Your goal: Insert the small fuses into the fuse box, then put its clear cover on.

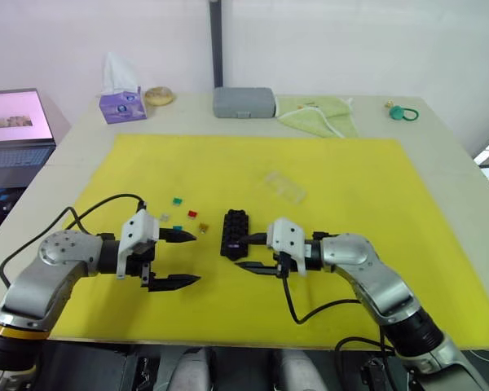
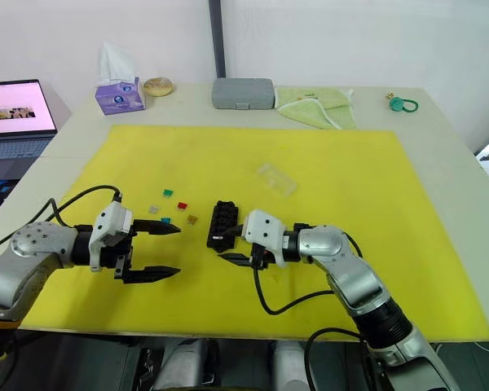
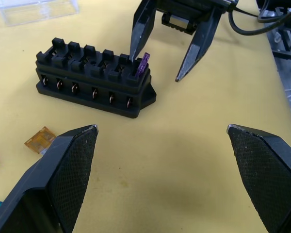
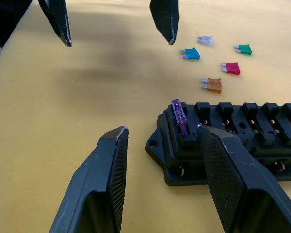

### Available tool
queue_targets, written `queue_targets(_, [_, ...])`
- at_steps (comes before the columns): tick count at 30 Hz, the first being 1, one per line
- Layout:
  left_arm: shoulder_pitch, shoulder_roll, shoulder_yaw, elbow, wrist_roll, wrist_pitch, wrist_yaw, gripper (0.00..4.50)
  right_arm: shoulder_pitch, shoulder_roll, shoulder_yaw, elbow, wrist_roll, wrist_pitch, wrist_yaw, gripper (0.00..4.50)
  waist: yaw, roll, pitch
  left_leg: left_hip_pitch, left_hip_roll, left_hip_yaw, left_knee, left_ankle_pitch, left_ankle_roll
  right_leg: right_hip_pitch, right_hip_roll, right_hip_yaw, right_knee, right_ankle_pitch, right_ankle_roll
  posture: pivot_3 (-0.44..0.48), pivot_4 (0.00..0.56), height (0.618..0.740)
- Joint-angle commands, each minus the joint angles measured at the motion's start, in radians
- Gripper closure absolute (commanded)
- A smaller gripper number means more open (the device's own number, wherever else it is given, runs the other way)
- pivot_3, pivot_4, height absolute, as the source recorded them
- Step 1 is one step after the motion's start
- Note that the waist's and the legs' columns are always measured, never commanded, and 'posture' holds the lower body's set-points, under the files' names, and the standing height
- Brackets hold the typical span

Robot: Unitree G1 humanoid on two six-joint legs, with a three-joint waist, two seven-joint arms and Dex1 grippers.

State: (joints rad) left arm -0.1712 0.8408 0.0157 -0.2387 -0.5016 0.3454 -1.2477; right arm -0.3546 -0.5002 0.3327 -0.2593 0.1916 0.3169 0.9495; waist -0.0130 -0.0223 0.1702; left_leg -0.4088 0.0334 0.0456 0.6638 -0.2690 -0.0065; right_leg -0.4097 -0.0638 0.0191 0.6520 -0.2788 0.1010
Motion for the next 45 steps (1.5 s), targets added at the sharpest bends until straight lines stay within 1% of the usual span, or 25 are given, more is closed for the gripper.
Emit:
queue_targets(1, [-0.015,0.002,0.004,-0.012,-0.005,0.001,-0.004,0.0,-0.006,-0.005,-0.037,-0.035,0.024,-0.016,0.003,2.13,0.0,0.0,0.0,0.0,0.0,0.0,0.0,0.0,0.0,0.0,0.0,0.0,0.0,0.0,0.0,0.0,0.15,0.737])
queue_targets(10, [-0.015,0.004,0.005,-0.023,-0.011,0.015,-0.008,0.0,-0.041,0.019,-0.045,-0.074,0.041,0.009,-0.008,2.13,0.0,0.0,0.0,0.0,0.0,0.0,0.0,0.0,0.0,0.0,0.0,0.0,0.0,0.0,0.0,0.0,0.15,0.737])
queue_targets(13, [-0.013,0.003,0.007,-0.028,-0.012,0.02,-0.007,0.0,-0.042,0.026,-0.04,-0.096,0.054,0.022,-0.008,2.96,0.0,0.0,0.0,0.0,0.0,0.0,0.0,0.0,0.0,0.0,0.0,0.0,0.0,0.0,0.0,0.0,0.15,0.737])
queue_targets(14, [-0.013,0.002,0.008,-0.03,-0.012,0.022,-0.007,0.0,-0.041,0.029,-0.037,-0.103,0.058,0.028,-0.008,3.42,0.0,0.0,0.0,0.0,0.0,0.0,0.0,0.0,0.0,0.0,0.0,0.0,0.0,0.0,0.0,0.0,0.15,0.737])
queue_targets(15, [-0.014,0.002,0.008,-0.03,-0.013,0.023,-0.006,0.0,-0.039,0.031,-0.034,-0.105,0.058,0.03,-0.009,3.77,-0.001,0.0,0.0,0.0,0.0,0.0,0.0,0.0,0.0,0.0,0.0,0.0,0.0,0.0,0.0,0.0,0.15,0.737])
queue_targets(16, [-0.016,0.002,0.008,-0.031,-0.014,0.026,-0.005,0.0,-0.038,0.033,-0.031,-0.105,0.056,0.032,-0.011,4.42,-0.001,0.0,0.0,0.0,0.0,0.0,0.0,0.0,0.0,0.0,0.0,0.0,0.0,0.0,0.0,0.0,0.15,0.737])
queue_targets(26, [-0.032,-0.006,0.018,-0.038,-0.022,0.037,0.013,0.0,-0.045,0.06,-0.006,-0.072,0.025,0.031,-0.032,4.42,-0.001,0.0,0.0,0.0,0.0,0.0,0.0,0.0,0.0,0.0,0.0,0.0,0.0,0.0,0.0,0.0,0.15,0.737])
queue_targets(31, [-0.049,-0.011,0.021,-0.022,-0.019,0.036,0.024,0.0,-0.049,0.059,0.0,-0.05,0.014,0.019,-0.034,4.42,0.0,0.0,0.0,0.0,0.0,0.0,0.0,0.0,0.0,0.0,0.0,0.0,0.0,0.0,0.0,0.0,0.15,0.737])
queue_targets(45, [-0.043,-0.013,0.013,-0.001,-0.004,0.014,0.018,0.0,-0.04,0.052,0.008,-0.007,-0.011,-0.011,-0.028,4.42,-0.001,0.0,0.0,0.0,0.0,0.0,0.0,0.0,0.0,0.0,0.0,0.0,0.001,0.0,0.0,0.0,0.15,0.737])
